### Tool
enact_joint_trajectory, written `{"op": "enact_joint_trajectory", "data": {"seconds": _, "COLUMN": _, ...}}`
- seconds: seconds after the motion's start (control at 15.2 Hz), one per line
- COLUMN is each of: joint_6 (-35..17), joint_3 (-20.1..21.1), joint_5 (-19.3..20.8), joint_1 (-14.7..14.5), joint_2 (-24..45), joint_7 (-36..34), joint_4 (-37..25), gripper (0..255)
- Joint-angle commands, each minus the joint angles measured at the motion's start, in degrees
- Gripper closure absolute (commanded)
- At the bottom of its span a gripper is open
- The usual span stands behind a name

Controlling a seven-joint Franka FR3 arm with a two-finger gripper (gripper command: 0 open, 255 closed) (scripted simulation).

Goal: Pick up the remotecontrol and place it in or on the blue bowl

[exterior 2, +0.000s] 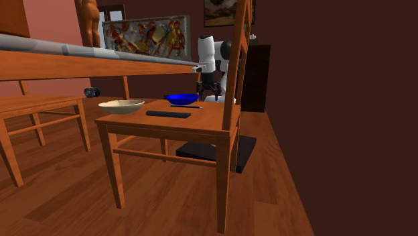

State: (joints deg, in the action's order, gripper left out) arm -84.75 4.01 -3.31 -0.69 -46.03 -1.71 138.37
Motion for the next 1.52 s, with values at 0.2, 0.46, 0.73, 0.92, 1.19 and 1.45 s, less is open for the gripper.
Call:
{"op": "enact_joint_trajectory", "data": {"seconds": 0.2, "joint_6": -3.9, "joint_3": 4.2, "joint_5": -1.9, "joint_1": 2.1, "joint_2": 5.0, "joint_7": -9.3, "joint_4": -2.9, "gripper": 0}}
{"op": "enact_joint_trajectory", "data": {"seconds": 0.46, "joint_6": -8.3, "joint_3": 9.2, "joint_5": -2.5, "joint_1": 5.4, "joint_2": 12.4, "joint_7": -21.7, "joint_4": -8.1, "gripper": 0}}
{"op": "enact_joint_trajectory", "data": {"seconds": 0.73, "joint_6": -11.6, "joint_3": 13.6, "joint_5": -1.2, "joint_1": 8.9, "joint_2": 20.3, "joint_7": -34.1, "joint_4": -14.6, "gripper": 0}}
{"op": "enact_joint_trajectory", "data": {"seconds": 0.92, "joint_6": -13.1, "joint_3": 16.4, "joint_5": 1.2, "joint_1": 11.5, "joint_2": 26.5, "joint_7": -43.6, "joint_4": -20.2, "gripper": 0}}
{"op": "enact_joint_trajectory", "data": {"seconds": 1.19, "joint_6": -13.5, "joint_3": 19.3, "joint_5": 5.7, "joint_1": 14.3, "joint_2": 35.1, "joint_7": -56.3, "joint_4": -28.7, "gripper": 0}}
{"op": "enact_joint_trajectory", "data": {"seconds": 1.45, "joint_6": -12.0, "joint_3": 20.7, "joint_5": 11.4, "joint_1": 15.7, "joint_2": 43.7, "joint_7": -68.6, "joint_4": -38.3, "gripper": 0}}
